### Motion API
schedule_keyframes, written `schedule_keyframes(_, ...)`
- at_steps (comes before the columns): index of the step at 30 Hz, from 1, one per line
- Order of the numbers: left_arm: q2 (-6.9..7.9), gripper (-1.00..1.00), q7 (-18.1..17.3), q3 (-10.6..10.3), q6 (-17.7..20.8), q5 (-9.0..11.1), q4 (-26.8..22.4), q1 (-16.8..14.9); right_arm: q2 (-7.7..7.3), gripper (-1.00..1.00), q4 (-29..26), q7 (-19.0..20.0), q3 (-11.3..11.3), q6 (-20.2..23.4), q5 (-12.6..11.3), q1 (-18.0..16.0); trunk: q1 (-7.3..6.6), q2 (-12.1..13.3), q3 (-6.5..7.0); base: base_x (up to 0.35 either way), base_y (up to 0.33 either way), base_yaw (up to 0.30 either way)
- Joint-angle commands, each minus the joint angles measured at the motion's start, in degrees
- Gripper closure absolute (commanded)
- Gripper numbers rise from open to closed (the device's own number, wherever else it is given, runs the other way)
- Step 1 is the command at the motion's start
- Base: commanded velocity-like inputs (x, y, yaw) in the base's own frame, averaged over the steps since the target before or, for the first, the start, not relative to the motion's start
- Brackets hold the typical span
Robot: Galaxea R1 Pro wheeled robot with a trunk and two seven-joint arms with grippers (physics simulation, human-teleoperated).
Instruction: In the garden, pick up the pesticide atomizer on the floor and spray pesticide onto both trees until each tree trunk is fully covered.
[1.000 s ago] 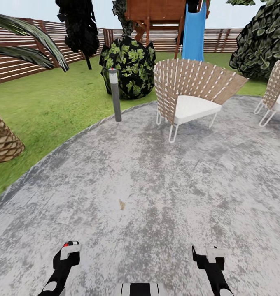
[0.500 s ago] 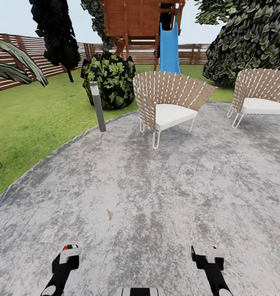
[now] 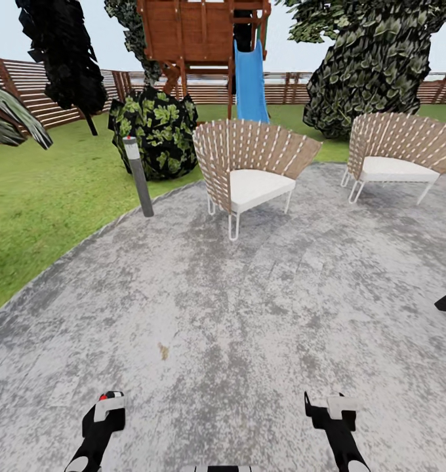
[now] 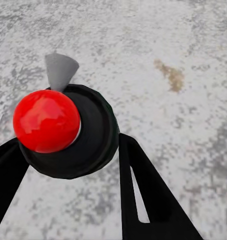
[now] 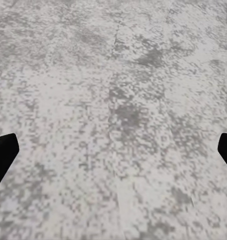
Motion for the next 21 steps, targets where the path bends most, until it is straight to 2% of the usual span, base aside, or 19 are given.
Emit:
schedule_keyframes(1, 0.08, 1.00, -0.02, -0.07, -0.14, 0.44, 0.04, -0.02, -0.03, -1.00, 0.10, -0.25, 0.03, -0.06, 0.23, -0.02, -0.24, 0.40, 0.15, 0.000, 0.000, -0.039)
schedule_keyframes(21, 0.10, 1.00, -0.02, -0.07, -0.18, 0.47, 2.20, 0.52, -0.04, -1.00, 0.15, -0.24, 0.03, -0.06, 0.23, -0.02, -4.63, 8.42, 4.54, 0.000, 0.000, -0.233)
